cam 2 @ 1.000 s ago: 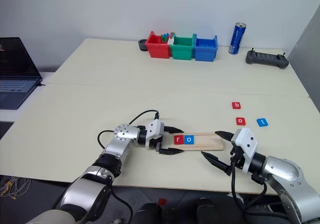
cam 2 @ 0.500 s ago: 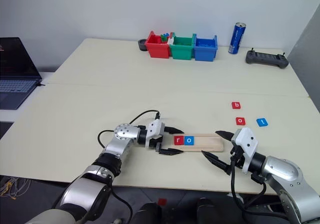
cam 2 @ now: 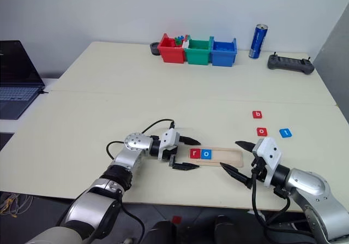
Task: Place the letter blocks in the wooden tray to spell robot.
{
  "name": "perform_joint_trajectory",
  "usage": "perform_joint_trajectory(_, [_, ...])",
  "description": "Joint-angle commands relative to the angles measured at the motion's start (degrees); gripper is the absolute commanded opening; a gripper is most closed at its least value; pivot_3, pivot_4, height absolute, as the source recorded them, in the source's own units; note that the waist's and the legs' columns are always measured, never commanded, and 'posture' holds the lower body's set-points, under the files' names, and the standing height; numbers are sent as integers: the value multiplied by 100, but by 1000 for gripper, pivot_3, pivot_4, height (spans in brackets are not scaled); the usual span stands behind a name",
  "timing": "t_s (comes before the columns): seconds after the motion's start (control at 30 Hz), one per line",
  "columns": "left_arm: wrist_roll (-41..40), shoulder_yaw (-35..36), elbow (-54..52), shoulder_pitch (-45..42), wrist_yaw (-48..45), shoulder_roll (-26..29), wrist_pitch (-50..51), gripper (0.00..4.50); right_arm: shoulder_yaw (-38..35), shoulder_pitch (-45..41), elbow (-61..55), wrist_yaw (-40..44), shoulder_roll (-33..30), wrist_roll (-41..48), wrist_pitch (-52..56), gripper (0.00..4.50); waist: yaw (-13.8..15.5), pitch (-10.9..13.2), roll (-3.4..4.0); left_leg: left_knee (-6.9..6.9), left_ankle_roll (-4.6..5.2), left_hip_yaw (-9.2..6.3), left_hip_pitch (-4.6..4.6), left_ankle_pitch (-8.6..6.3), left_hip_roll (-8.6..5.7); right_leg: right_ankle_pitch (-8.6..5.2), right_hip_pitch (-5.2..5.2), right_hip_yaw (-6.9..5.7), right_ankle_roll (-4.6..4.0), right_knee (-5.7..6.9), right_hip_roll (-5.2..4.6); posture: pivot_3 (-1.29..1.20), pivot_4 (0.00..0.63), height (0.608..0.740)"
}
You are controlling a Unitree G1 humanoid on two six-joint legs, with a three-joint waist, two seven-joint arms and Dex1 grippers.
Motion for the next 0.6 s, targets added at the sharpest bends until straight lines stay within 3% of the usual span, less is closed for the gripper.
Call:
perform_joint_trajectory(0.03, [-279,116,-626,-10,-146,171,253,4466,-165,-8,-123,-20,-5,52,-80,4500,0,0,0,0,0,0,0,0,1,0,0,0,0,0,0,0,150,740])
perform_joint_trajectory(0.23, [-687,339,-1727,463,78,508,1052,4466,-640,221,-238,-471,180,292,186,4500,-11,0,1,-1,0,0,0,0,4,1,-2,1,-2,1,1,0,150,740])
perform_joint_trajectory(0.43, [-1016,422,-3315,1351,698,537,1844,4466,-603,356,-57,-1638,622,-575,241,4500,0,0,3,-3,0,-2,-1,0,6,10,-3,0,-23,0,0,0,150,740])
perform_joint_trajectory(0.6, [-1050,407,-3945,1674,1146,504,2081,4466,-554,36,206,-2727,1185,-1249,376,4500,-3,0,4,-3,-1,-1,1,0,5,9,-3,1,-22,0,0,0,150,740])
